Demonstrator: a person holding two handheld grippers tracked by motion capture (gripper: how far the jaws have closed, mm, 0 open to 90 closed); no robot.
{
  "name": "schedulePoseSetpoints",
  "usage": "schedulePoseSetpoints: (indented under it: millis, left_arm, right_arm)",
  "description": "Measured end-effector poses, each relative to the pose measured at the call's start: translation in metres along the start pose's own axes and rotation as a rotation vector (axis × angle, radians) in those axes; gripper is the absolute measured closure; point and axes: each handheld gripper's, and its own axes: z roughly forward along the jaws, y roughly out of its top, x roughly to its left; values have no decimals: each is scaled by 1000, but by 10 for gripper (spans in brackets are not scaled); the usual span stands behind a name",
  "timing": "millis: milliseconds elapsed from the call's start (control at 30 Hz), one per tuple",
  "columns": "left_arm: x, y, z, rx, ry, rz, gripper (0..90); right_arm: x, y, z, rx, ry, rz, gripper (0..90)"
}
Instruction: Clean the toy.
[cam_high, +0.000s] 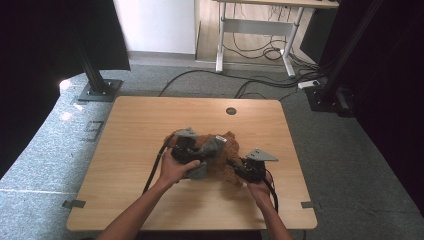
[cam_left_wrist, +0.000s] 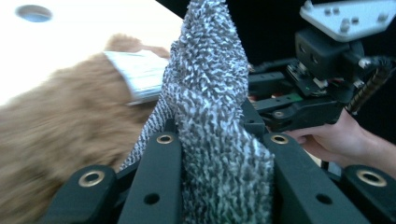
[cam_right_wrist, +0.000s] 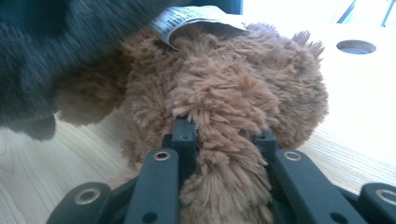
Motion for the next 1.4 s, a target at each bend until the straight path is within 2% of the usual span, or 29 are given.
schedulePoseSetpoints:
  millis: [100, 300, 500, 633, 800, 1000, 1133, 1267, 1333, 1400]
  left_arm:
    - [-1, 2, 16, 27, -1, -21, 758]
    - [0, -2, 35, 90, 33, -22, 757]
    - [6, -6, 35, 96, 40, -36, 766]
    - [11, -10, 31, 82, 37, -39, 771]
    - [19, -17, 21, 51, 76, -37, 776]
    - [38, -25, -2, 14, 125, -80, 777]
    - [54, -28, -26, -37, 114, -137, 776]
    - [65, -29, -49, -82, 136, -168, 773]
    - [72, -29, -61, -109, 126, -177, 771]
    - [74, -26, -69, -125, 135, -173, 769]
  right_arm:
    - [0, 0, 0, 1, -1, -5, 714]
    - [0, -1, 0, 1, 0, -10, 713]
    - [0, -1, 0, 4, 3, -9, 715]
    - [-1, -2, 0, 3, 8, -7, 716]
    - [-2, -3, 0, 0, 12, -10, 719]
    - [-2, -4, -1, -2, 13, -32, 723]
    - [-1, -4, -1, -3, 20, -40, 723]
    - [-1, -5, -1, -5, 23, -41, 723]
    - [-2, -5, -1, -5, 25, -41, 723]
    - [-2, -5, -1, -5, 26, -43, 723]
